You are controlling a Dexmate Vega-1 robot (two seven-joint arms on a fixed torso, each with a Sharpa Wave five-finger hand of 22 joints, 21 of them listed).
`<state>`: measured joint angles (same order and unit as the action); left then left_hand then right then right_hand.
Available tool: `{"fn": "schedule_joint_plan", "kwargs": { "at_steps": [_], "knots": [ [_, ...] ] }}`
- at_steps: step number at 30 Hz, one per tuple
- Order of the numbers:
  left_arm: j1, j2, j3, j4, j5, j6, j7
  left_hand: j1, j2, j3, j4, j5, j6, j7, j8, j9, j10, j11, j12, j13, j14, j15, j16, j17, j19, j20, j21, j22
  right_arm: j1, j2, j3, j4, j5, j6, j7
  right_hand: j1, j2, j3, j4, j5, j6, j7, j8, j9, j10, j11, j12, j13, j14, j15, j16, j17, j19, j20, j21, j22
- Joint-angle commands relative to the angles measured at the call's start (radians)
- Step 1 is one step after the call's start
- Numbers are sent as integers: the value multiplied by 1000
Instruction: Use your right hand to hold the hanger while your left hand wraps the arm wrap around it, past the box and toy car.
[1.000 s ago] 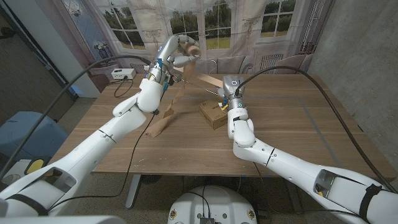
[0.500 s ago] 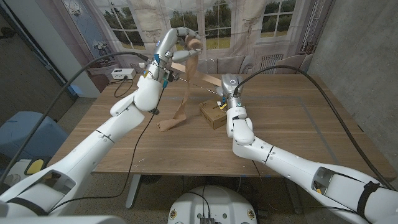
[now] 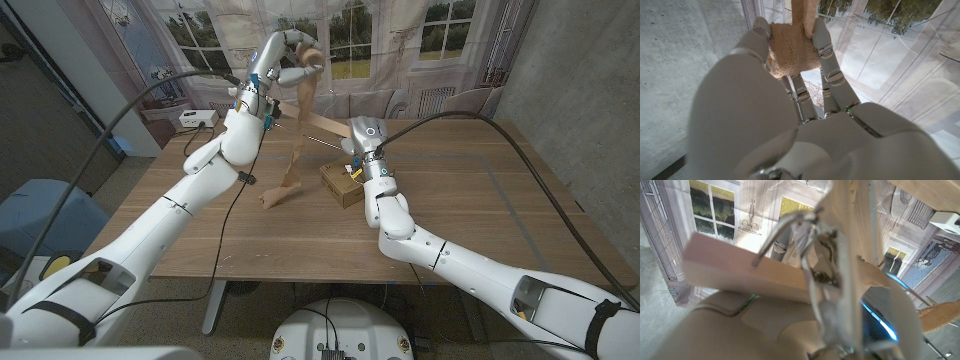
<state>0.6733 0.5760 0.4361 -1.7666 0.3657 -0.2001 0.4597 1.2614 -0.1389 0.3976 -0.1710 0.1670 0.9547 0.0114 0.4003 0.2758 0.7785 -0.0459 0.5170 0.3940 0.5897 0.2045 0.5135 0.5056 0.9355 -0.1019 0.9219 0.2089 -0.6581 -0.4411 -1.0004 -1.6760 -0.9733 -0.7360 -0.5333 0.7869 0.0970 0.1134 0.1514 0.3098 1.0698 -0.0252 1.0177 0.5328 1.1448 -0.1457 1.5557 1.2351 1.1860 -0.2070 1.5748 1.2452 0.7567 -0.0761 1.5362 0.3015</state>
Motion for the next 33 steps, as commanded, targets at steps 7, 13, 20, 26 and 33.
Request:
{"fn": "schedule_joint_plan", "kwargs": {
  "at_steps": [7,13,20,26,33],
  "knots": [
    [-89,-37,32,43,37,75,23,234,233,5,8,6,93,79,-5,4,48,35,-7,223,433,-385,-7,140,-44,-115,21,-1,-41,-28,15,-30,-68,153,-112,10,70,6,5,-2,-4,4,13,1,9,-7,8,2,0,-4,1,3,-9,-62,10,3],
    [-127,-46,45,58,50,113,25,235,232,5,7,6,96,80,-8,2,52,35,-11,224,434,-384,-10,142,-47,-114,29,-4,-44,-22,16,-18,-85,189,-120,8,70,7,6,-1,-3,6,17,-3,7,-8,8,2,-1,-4,1,3,-8,-64,10,1],
    [-167,-50,65,67,63,139,21,236,231,7,7,7,98,80,-12,0,55,34,-13,227,441,-385,-11,144,-50,-114,37,-6,-44,-11,21,0,-91,209,-112,6,69,7,5,-2,-5,2,20,-6,8,-7,8,2,-1,-4,1,3,-10,-64,12,1],
    [-206,-57,90,69,107,168,31,236,230,7,7,7,100,81,-14,0,57,36,-18,226,439,-386,-15,145,-53,-114,44,-8,-41,-3,22,20,-88,227,-110,5,68,8,5,-1,-6,2,25,-8,7,-7,8,2,-1,-4,2,3,-11,-65,14,3],
    [-244,-66,112,70,145,206,37,236,229,8,7,7,99,81,-17,1,56,35,-22,230,440,-387,-19,148,-57,-114,54,-9,-42,0,26,30,-81,245,-124,3,67,9,5,-1,-10,4,31,-7,9,-6,8,2,-1,-4,2,3,-12,-65,15,3]
  ]
}}
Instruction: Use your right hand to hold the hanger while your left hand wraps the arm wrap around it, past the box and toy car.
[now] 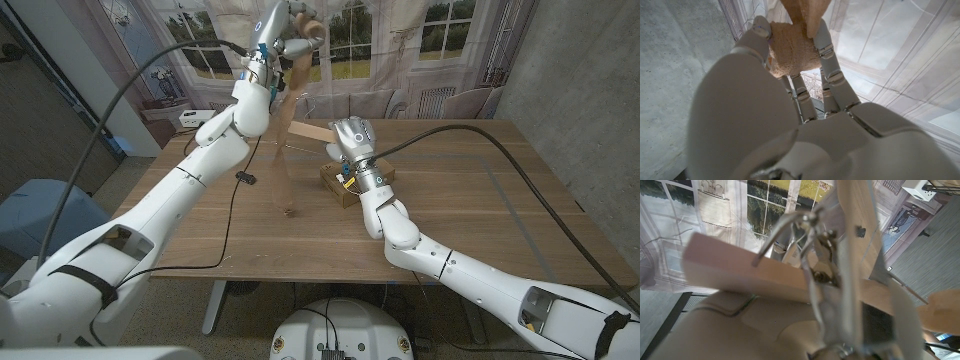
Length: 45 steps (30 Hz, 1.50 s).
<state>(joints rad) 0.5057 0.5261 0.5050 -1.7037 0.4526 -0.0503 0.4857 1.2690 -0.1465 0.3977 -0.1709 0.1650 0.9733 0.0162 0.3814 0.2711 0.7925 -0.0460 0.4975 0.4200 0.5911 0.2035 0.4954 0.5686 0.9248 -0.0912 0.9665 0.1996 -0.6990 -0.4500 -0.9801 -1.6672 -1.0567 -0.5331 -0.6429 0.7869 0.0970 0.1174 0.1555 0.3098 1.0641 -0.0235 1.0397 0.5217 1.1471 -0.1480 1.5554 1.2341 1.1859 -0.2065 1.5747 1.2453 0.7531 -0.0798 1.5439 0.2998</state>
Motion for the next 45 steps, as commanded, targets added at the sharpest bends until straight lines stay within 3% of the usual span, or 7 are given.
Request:
{"fn": "schedule_joint_plan", "kwargs": {
  "at_steps": [1,12,18,34,45],
  "knots": [
    [-80,-16,47,6,67,64,11,228,237,8,7,9,81,75,1,6,43,35,-3,204,440,-386,-1,85,-47,-125,10,0,-1,9,8,22,4,44,-16,2,68,6,1,-1,-3,2,8,0,7,-2,9,3,-1,-4,2,3,-7,-61,6,2],
    [-111,-7,60,-25,108,175,-32,227,236,10,8,9,84,73,-3,6,46,33,-9,207,440,-387,-7,87,-53,-125,23,-3,-1,6,17,29,8,46,-17,0,67,8,1,-1,-5,0,16,-4,5,-4,8,3,-1,-4,2,3,-6,-61,6,1],
    [-144,19,74,-65,124,295,-154,226,237,11,9,9,84,70,-4,8,46,30,-11,209,441,-389,-9,88,-55,-125,27,-4,-7,0,24,23,17,57,-32,-1,67,9,1,-1,-7,1,19,-5,5,-4,9,3,-2,-4,2,3,-9,-61,7,3],
    [-234,55,109,-57,102,507,-364,224,236,14,9,8,84,69,-10,10,50,29,-22,210,445,-389,-17,91,-66,-125,44,-6,-39,-27,55,-28,17,60,-53,-2,65,10,0,1,-12,3,26,-8,1,-3,8,3,-4,-4,2,3,-12,-63,7,5],
    [-358,103,189,-58,107,712,-615,224,237,16,9,7,86,69,-13,13,52,31,-28,215,443,-387,-23,94,-72,-125,56,-6,-50,-29,62,-33,9,50,-47,-4,65,11,1,2,-14,2,30,-11,0,-4,8,3,-6,-5,2,3,-15,-63,7,6]
  ]
}}
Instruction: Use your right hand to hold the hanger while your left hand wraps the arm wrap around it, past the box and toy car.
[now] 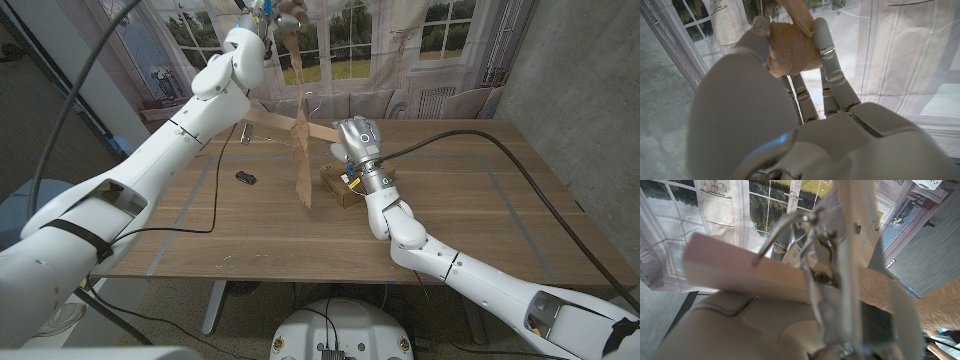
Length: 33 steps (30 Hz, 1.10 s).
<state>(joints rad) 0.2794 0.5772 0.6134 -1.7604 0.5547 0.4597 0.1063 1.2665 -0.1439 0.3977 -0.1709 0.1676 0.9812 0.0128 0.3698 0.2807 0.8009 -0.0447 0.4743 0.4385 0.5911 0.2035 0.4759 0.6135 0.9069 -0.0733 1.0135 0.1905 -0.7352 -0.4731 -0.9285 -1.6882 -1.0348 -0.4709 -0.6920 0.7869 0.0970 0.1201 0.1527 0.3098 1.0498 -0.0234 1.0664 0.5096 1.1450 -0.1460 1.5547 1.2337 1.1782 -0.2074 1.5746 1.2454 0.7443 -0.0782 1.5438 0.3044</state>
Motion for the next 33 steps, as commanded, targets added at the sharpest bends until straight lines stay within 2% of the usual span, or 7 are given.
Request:
{"fn": "schedule_joint_plan", "kwargs": {
  "at_steps": [1,6,11,14,20,25,33],
  "knots": [
    [-146,57,95,1,13,221,-260,227,234,16,9,4,77,72,-1,4,43,30,-5,197,443,-388,-3,49,-55,-143,9,3,-15,-7,11,-13,-12,-11,3,-4,65,8,3,2,1,2,3,0,5,-4,10,3,2,-4,2,3,-5,-64,7,1],
    [-213,76,167,21,60,304,-366,227,235,16,9,4,76,73,-1,7,41,30,-7,200,443,-385,-4,51,-59,-144,12,2,-19,-8,13,-17,-17,-16,5,-4,65,8,3,2,-1,0,5,0,3,-6,10,3,1,-4,2,3,-4,-64,6,0],
    [-321,84,286,76,135,383,-549,227,234,16,10,5,89,65,1,6,51,14,-9,201,439,-383,-6,55,-70,-143,15,1,-23,-8,20,-19,-11,-14,0,-4,65,9,3,2,-3,3,7,1,3,-4,10,3,1,-4,2,3,-6,-64,7,1],
    [-343,83,320,96,162,400,-593,227,233,16,10,6,91,63,1,6,53,13,-13,198,441,-382,-6,57,-73,-142,17,1,-27,-6,24,-20,-4,-11,-8,-5,65,9,3,3,-2,4,7,-1,3,-5,9,3,1,-4,2,3,-4,-64,6,-1],
    [-344,83,338,114,176,398,-621,225,231,16,11,7,92,61,0,5,56,12,-19,194,438,-383,-8,58,-79,-141,20,0,-36,-4,40,-34,22,4,-24,-5,65,9,4,3,-2,3,9,-2,3,-5,10,3,0,-4,2,3,-4,-64,6,-2],
    [-323,87,317,120,144,383,-625,225,229,16,11,9,95,58,0,5,60,9,-20,197,442,-385,-8,59,-84,-140,22,-1,-48,-6,64,-53,65,30,-39,-5,65,10,3,3,-4,0,11,-3,3,-5,10,3,0,-4,2,3,-6,-63,6,0],
    [-299,114,316,138,110,363,-656,222,225,15,12,11,104,52,0,3,71,7,-25,197,445,-385,-12,57,-87,-139,30,-1,-61,1,95,-62,83,6,-63,-5,65,10,3,3,-4,1,13,-5,3,-7,10,3,1,-4,2,3,-4,-62,7,0]
  ]
}}
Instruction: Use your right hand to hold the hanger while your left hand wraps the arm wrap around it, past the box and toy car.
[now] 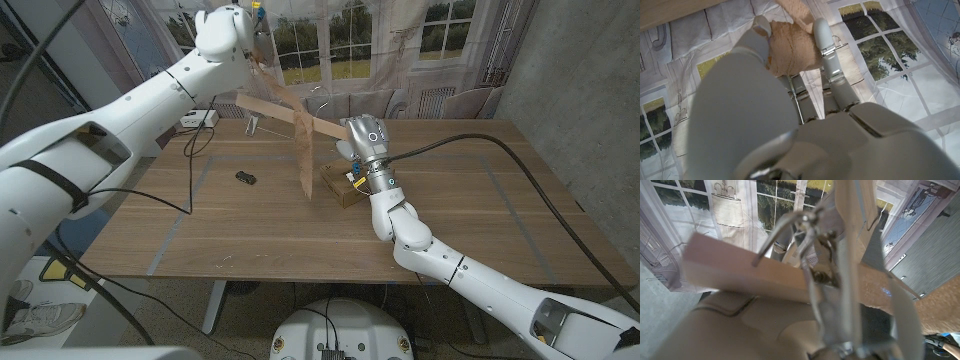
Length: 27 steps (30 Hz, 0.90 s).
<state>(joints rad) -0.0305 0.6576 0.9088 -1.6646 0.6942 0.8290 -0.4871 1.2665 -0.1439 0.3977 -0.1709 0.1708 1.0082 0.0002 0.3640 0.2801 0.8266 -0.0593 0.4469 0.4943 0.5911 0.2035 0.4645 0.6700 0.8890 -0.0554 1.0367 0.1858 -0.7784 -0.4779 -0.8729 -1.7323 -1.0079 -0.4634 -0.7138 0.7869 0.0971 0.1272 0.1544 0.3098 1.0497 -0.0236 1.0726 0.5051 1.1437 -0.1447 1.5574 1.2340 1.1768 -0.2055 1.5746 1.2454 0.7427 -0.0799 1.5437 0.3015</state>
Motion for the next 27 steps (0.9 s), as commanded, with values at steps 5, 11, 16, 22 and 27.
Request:
{"fn": "schedule_joint_plan", "kwargs": {
  "at_steps": [5,11,16,22,27],
  "knots": [
    [26,43,25,61,-32,3,-66,223,224,15,12,9,77,65,5,3,48,20,0,142,445,-385,-2,1,-71,-157,10,3,-17,9,46,-16,73,2,-44,-5,65,4,1,3,-4,3,7,-2,2,-8,6,3,2,-6,2,3,-3,-61,7,2],
    [52,51,11,83,-62,-5,-47,224,222,16,12,11,78,66,4,3,48,18,-4,143,446,-382,-4,0,-73,-157,13,2,-16,21,57,-12,100,8,-57,-6,65,4,1,3,-5,1,10,-2,3,-7,7,3,2,-6,2,3,-3,-60,8,3],
    [74,57,1,98,-93,-23,-26,223,223,16,13,11,77,65,3,3,50,17,-5,147,449,-383,-5,0,-74,-156,16,2,-25,33,87,-9,158,22,-79,-6,65,5,1,3,-6,3,10,-4,3,-7,7,3,2,-6,2,3,-3,-60,7,1],
    [92,62,-2,124,-130,-47,-16,222,223,16,14,11,76,64,2,3,49,18,-9,147,450,-386,-7,0,-76,-156,19,1,-39,42,115,-16,196,2,-100,-7,65,5,2,3,-8,3,12,-3,4,-7,7,3,2,-6,2,3,-5,-60,8,3],
    [104,68,3,134,-147,-61,-10,220,223,16,16,12,78,63,1,2,51,14,-12,151,449,-388,-10,-1,-78,-155,23,1,-42,51,125,-9,209,-16,-125,-7,65,6,2,3,-6,4,14,-6,5,-6,7,3,1,-6,2,3,-3,-58,7,1]
  ]
}}
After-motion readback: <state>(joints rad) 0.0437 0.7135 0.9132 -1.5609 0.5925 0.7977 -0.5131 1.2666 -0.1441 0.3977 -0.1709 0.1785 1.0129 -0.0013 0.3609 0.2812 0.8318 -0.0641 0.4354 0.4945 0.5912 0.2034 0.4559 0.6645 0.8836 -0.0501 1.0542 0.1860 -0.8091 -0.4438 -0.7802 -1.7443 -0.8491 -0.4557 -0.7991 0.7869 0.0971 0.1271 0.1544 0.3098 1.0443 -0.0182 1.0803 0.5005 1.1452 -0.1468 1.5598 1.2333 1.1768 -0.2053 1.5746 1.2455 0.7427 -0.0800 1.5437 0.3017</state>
